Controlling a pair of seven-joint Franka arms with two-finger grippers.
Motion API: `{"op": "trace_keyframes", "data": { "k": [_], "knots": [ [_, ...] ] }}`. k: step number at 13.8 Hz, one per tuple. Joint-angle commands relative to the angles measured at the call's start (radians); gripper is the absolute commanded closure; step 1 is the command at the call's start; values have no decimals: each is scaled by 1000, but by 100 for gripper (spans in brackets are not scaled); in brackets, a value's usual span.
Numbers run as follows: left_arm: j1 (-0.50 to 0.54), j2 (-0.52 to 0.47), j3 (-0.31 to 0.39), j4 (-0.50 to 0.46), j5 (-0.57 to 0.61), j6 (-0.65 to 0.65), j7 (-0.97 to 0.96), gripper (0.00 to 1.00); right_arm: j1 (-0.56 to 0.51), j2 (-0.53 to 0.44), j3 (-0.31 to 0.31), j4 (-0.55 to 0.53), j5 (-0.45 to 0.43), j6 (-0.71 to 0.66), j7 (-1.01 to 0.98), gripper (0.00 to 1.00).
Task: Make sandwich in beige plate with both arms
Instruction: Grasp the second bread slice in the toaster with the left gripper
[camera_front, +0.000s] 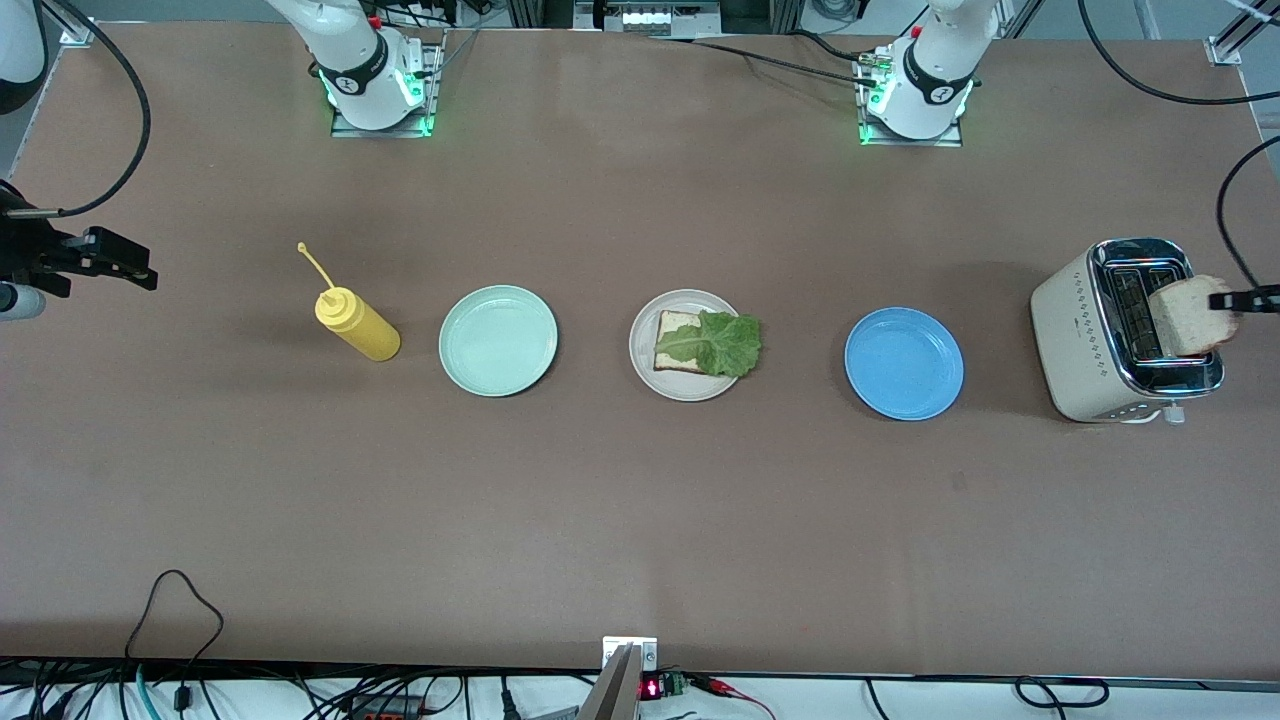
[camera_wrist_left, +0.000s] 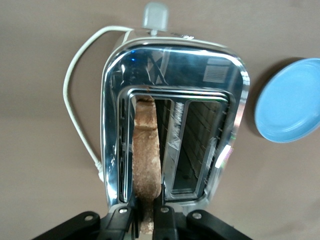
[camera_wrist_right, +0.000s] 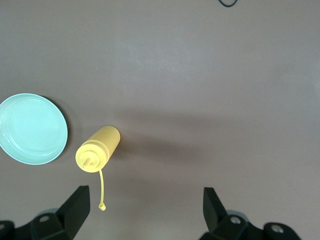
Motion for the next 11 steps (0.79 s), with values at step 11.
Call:
{"op": "trace_keyframes", "data": {
  "k": [11],
  "knots": [
    [-95,-14,-411,33,-257,-225,-209,100,-9,-26,2,-23,-1,-11,-1,0]
  ]
}}
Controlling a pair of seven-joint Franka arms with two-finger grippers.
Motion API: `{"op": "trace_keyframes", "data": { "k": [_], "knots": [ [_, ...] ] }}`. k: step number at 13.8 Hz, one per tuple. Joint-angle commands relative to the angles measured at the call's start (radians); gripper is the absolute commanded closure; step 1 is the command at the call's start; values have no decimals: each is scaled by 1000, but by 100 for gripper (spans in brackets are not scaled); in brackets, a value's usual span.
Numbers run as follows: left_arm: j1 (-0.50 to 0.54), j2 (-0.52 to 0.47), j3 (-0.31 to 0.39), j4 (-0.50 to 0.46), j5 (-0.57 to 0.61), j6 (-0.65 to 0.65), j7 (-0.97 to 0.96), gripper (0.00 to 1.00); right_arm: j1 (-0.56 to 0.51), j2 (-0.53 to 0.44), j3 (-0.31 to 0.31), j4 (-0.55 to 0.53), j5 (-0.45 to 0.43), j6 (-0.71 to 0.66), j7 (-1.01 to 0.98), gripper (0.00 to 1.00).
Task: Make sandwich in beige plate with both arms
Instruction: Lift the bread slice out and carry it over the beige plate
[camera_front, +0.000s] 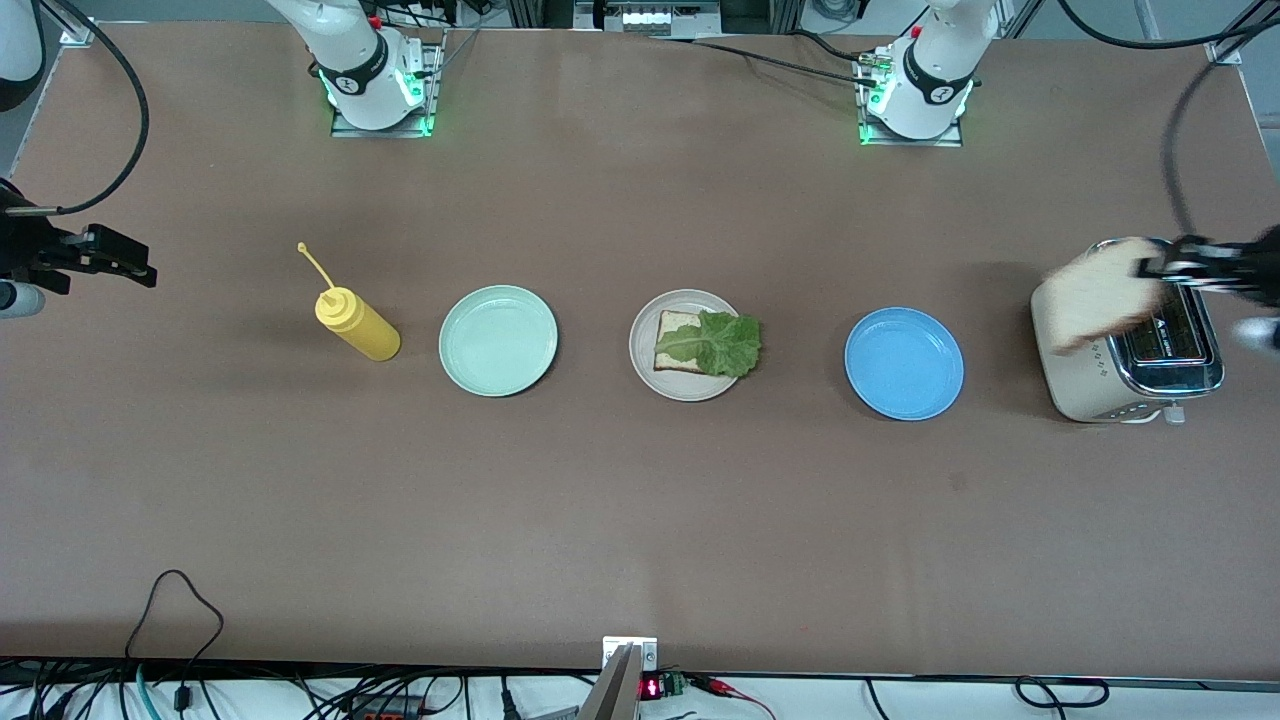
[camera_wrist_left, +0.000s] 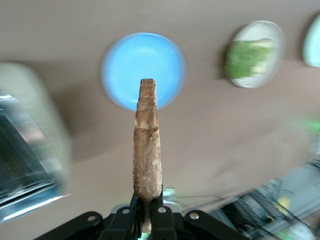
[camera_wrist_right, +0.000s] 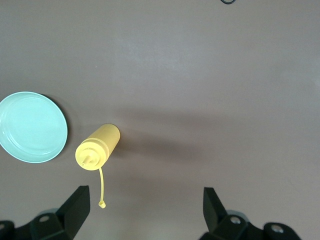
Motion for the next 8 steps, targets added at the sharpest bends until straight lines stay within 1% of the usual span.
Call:
{"op": "trace_keyframes", "data": {
  "k": [1,3,5,7,8],
  "knots": [
    [-52,22,-15,-131,-131,87,-59,100,-9,-25,3,-21,-1,-8,0,0],
    [-76,24,-15,-266,-272,201,-63,100,-12,-25,2,-23,1,-8,0,0],
    [-125,26,-15,-390,-374,348,-60,100,-11,-25,2,-23,1,-9,0,0],
    [-197,39,-15,-464,-450,475,-54,100,-11,-25,2,-23,1,-9,0,0],
    [-225,58,-16,-480,-477,517,-50,100,-11,-25,2,-21,2,-9,0,0]
  ]
}}
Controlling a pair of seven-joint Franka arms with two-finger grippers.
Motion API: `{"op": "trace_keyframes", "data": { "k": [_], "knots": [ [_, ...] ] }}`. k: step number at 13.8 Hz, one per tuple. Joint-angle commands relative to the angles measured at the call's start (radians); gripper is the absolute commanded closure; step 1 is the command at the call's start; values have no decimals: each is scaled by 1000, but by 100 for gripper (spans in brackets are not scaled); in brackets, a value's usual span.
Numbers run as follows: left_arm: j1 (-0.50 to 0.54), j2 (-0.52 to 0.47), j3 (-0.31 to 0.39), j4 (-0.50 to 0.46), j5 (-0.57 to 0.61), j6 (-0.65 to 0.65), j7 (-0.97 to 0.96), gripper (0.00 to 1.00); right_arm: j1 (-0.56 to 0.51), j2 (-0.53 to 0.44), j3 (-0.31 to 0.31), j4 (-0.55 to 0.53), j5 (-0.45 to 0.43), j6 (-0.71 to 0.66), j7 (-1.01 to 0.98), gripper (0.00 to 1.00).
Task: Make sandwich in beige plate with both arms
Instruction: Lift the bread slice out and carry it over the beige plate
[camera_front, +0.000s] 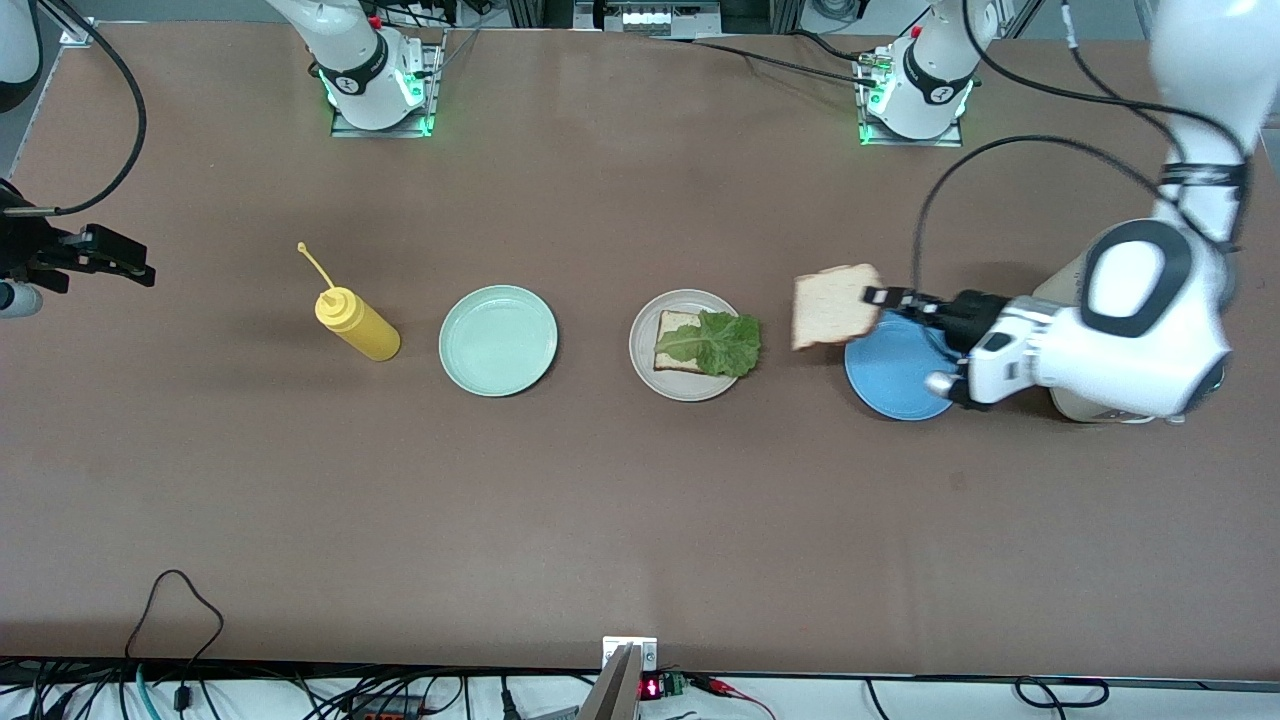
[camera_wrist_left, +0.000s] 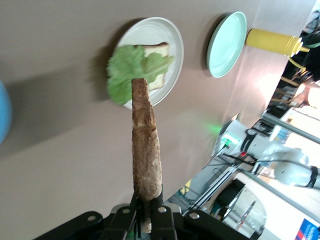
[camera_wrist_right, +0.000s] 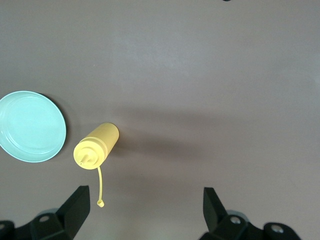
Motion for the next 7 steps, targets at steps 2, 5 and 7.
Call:
{"op": "trace_keyframes", "data": {
  "k": [2,5,7],
  "knots": [
    [-100,48,1,-75,-124,137,20,100,-7,-25,5,-20,2,-7,0,0],
    [-141,124,3,-75,-201,204,129,100,-6,-25,5,-18,2,-7,0,0],
    [-140,162,1,-69,-212,240,195,100,-4,-25,5,-20,2,-9,0,0]
  ]
}}
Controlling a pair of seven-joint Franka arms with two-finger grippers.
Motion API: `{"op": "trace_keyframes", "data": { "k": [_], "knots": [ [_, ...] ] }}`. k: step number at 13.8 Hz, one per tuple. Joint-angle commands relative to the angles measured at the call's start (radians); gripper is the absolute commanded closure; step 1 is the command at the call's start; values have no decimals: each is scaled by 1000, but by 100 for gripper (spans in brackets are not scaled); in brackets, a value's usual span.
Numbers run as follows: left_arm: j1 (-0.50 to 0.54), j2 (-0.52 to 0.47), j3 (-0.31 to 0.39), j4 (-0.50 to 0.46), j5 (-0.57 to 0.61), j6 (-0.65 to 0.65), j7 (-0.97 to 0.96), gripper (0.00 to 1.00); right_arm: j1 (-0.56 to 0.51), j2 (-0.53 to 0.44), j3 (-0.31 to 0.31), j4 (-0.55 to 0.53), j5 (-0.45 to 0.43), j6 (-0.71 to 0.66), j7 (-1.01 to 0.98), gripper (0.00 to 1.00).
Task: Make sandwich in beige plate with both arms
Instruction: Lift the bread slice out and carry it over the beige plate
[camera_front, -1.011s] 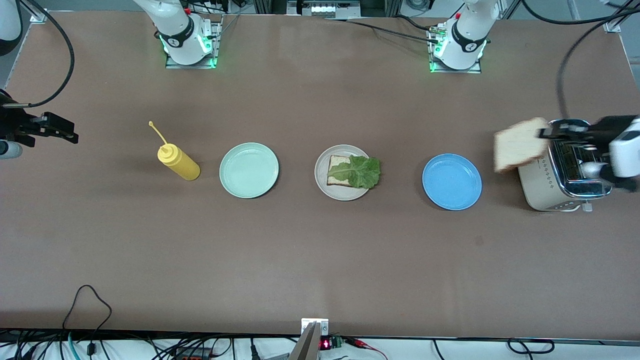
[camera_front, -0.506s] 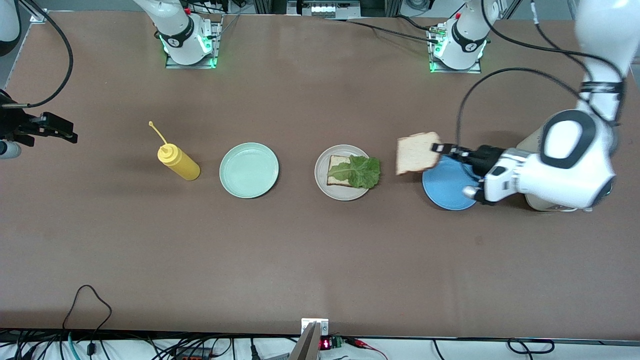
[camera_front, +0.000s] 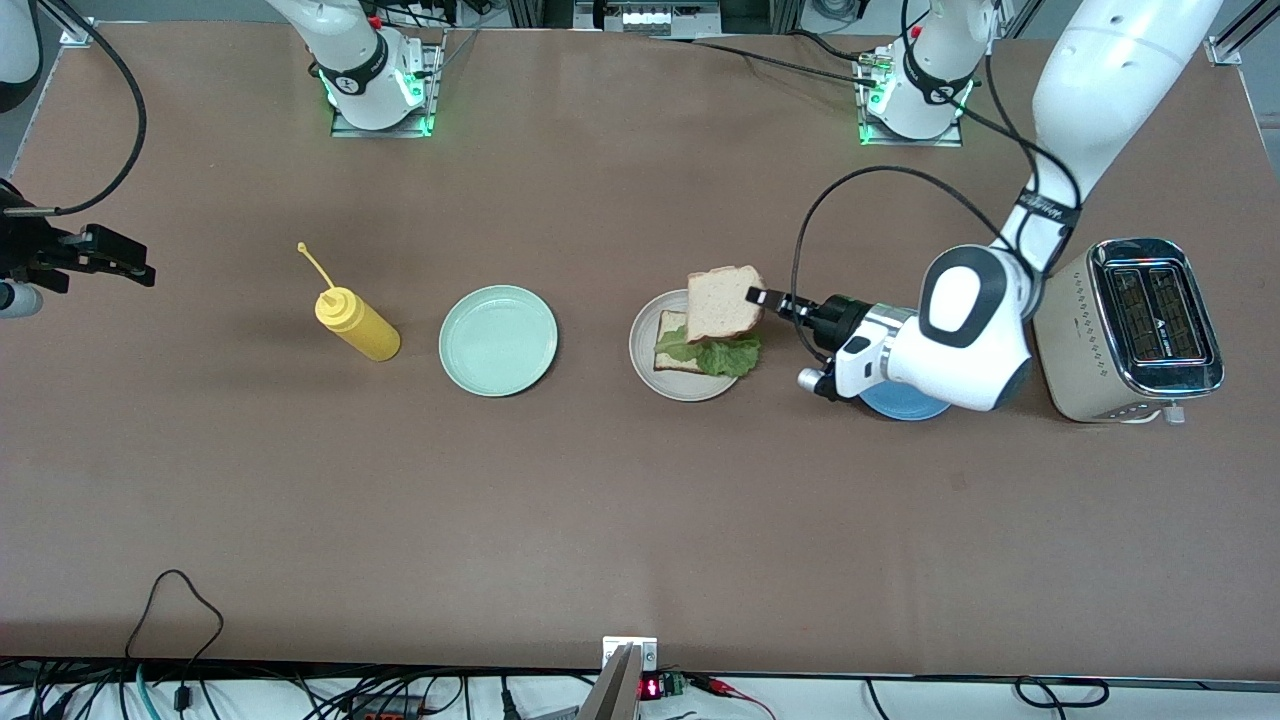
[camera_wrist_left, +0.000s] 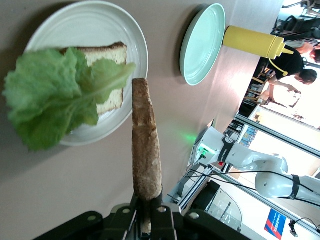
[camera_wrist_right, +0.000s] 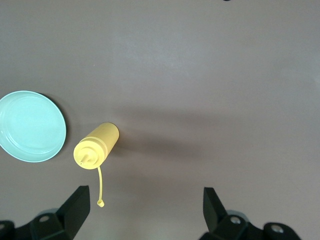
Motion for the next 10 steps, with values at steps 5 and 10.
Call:
{"op": "trace_keyframes", "data": {
  "k": [5,10],
  "knots": [
    [4,105,2,24,-63,85,179,100,-3,-25,6,-18,2,-8,1,0],
    [-41,138,4,31,-110,138,196,100,-4,-25,6,-20,4,-10,1,0]
  ]
}}
